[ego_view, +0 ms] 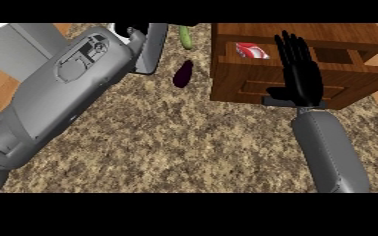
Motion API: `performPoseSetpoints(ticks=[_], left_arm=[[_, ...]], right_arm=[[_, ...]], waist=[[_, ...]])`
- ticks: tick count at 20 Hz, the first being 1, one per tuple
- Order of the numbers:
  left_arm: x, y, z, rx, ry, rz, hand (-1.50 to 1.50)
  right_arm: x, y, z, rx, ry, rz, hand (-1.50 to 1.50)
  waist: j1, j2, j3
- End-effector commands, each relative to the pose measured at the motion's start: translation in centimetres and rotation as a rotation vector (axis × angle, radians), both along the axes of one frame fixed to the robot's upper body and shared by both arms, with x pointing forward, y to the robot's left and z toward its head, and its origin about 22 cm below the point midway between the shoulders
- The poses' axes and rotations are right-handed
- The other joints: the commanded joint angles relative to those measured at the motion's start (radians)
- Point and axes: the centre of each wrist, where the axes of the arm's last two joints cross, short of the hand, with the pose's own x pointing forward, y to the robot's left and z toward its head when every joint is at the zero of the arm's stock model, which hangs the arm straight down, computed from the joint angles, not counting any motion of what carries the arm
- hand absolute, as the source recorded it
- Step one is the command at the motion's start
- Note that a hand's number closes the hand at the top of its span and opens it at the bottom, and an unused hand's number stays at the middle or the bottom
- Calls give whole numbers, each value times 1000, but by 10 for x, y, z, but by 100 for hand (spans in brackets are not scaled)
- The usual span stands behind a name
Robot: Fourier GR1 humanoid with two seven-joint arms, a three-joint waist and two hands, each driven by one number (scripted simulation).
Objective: Pick up the can, place it into the drawer and close the drawer
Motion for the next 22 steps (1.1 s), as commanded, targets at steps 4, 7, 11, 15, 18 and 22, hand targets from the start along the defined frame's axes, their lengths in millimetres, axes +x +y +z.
performPoseSetpoints(ticks=[4, 7, 11, 15, 18, 22], left_arm=[[-13, 20, -16, 12, 13, 4, -150], [-20, 29, -10, 9, 16, 23, -150], [-28, 40, -34, 14, 36, 15, -150], [-37, 31, -29, 13, 33, -12, -150], [-43, 48, -49, 24, 27, 9, -150], [-51, 44, -53, 26, 28, -16, -150]], right_arm=[[40, 8, 5, 41, 24, -54, -150], [43, 25, -6, 38, 5, -45, -150], [60, 24, 10, 51, -26, -59, -150], [72, 35, 23, 41, -45, -65, -150], [80, 31, 36, 32, -51, -74, -150], [89, 28, 54, 46, -50, -70, -150]], waist=[[13, 28, 24], [2, 26, 24], [8, 31, 24], [26, 39, 25], [30, 40, 24], [31, 44, 25]])
